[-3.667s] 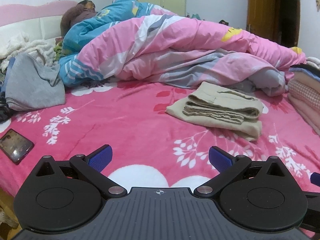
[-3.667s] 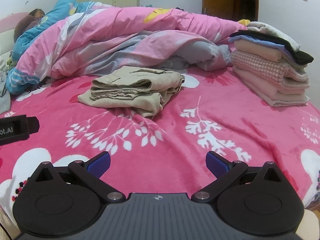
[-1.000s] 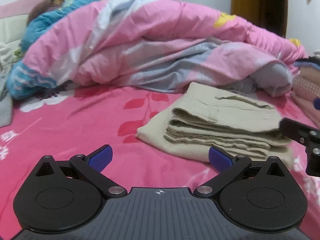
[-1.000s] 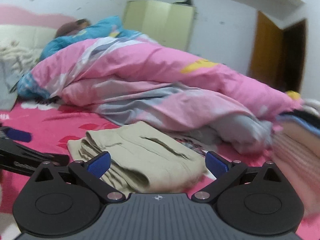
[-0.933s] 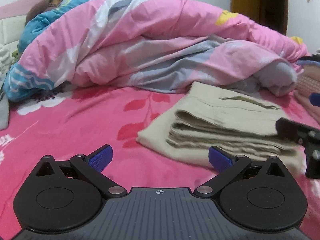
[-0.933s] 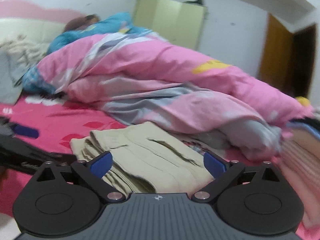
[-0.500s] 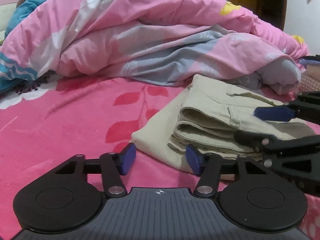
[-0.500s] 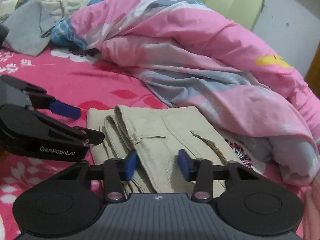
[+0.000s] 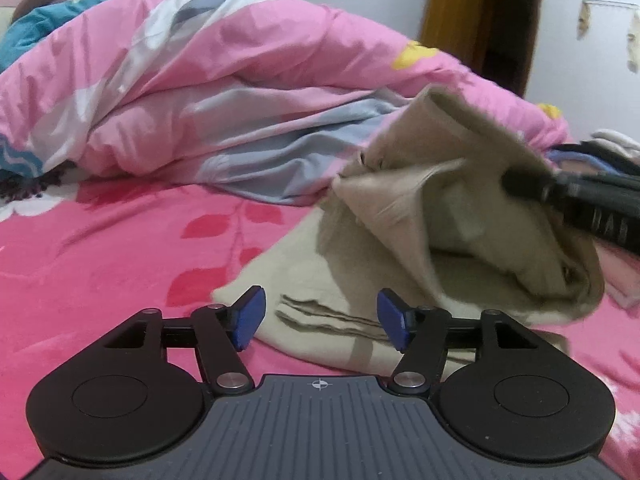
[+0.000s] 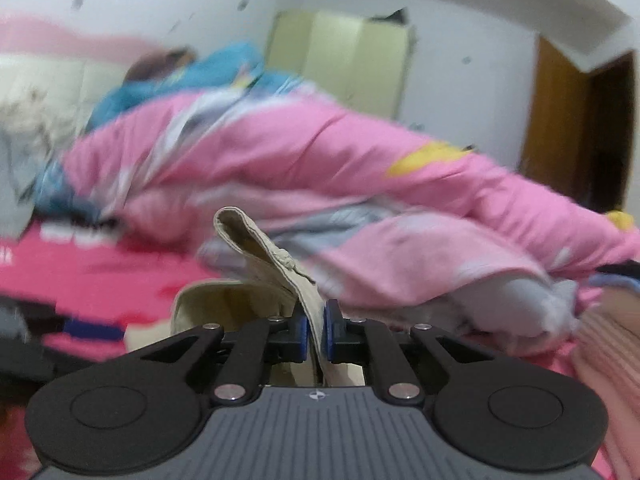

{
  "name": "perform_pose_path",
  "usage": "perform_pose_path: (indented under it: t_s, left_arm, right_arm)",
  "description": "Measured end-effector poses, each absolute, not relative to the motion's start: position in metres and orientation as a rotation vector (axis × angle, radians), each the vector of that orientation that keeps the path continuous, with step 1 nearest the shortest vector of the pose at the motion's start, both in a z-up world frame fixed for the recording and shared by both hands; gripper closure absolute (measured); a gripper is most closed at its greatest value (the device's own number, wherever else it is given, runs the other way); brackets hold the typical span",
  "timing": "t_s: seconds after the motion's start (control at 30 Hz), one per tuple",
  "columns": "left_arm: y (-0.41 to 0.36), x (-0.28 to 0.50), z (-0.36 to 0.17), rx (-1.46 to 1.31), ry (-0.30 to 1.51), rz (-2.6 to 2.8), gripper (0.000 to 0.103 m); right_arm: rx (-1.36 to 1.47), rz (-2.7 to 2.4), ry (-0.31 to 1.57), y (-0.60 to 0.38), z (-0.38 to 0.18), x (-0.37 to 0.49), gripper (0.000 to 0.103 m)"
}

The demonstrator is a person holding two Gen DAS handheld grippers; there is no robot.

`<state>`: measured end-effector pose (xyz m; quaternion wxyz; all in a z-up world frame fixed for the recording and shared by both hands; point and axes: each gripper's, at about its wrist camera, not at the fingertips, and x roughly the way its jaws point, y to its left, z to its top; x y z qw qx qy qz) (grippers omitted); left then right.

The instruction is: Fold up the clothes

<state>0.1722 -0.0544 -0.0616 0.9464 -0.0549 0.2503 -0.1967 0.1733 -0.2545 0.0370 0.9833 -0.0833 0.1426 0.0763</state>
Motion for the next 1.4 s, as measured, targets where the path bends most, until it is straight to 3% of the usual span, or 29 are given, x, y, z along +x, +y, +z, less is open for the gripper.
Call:
perform_pose_path:
  t_s: [0.07,0.33,0.57,0.73,0.93,1.07,1.3,1.4]
  left_arm:
    - [-0.059,0.166,-0.058,-0.111,0.501,-0.431,0.025]
    - [-0.101,0.133,-0.043,-0.088,0.469,-0.538,0.026]
    - [-0.072,0.064,-0.022,-0.155,0.449,-0.675,0.026]
    - [-0.061,0.008,-0.023,-0.170,0.458,-0.772,0.023]
    - [-0.079,-0.016,-0.067,-0.108,0.571,-0.759,0.016]
    - [-0.088,-0.021,-0.091,-0.009,0.624,-0.681,0.016]
    - [-0.073,-0.032,-0.099,-0.011,0.654,-0.673,0.016]
    - [-0.067,-0.043,-0.099,-0.012,0.643,-0.672,0.016]
  right_arm:
    - [-0.104,0.154,0.275,-0.270,0.045,0.163,0.095]
    - [0.032,0.169,0.162,-0.304,0.079,0.094,0.095]
    - [0.270,0.271,0.120,-0.327,0.107,0.002,0.095]
    - [0.480,0.306,0.265,-0.349,0.072,-0.045,0.095]
    - [0.556,0.191,0.571,-0.358,-0.021,-0.049,0.094]
    - [0.462,0.247,0.610,-0.354,-0.022,-0.063,0.084]
    - [0.147,0.366,0.534,-0.335,0.029,-0.084,0.064]
    - [0.068,0.466,0.538,-0.309,0.042,-0.079,0.060]
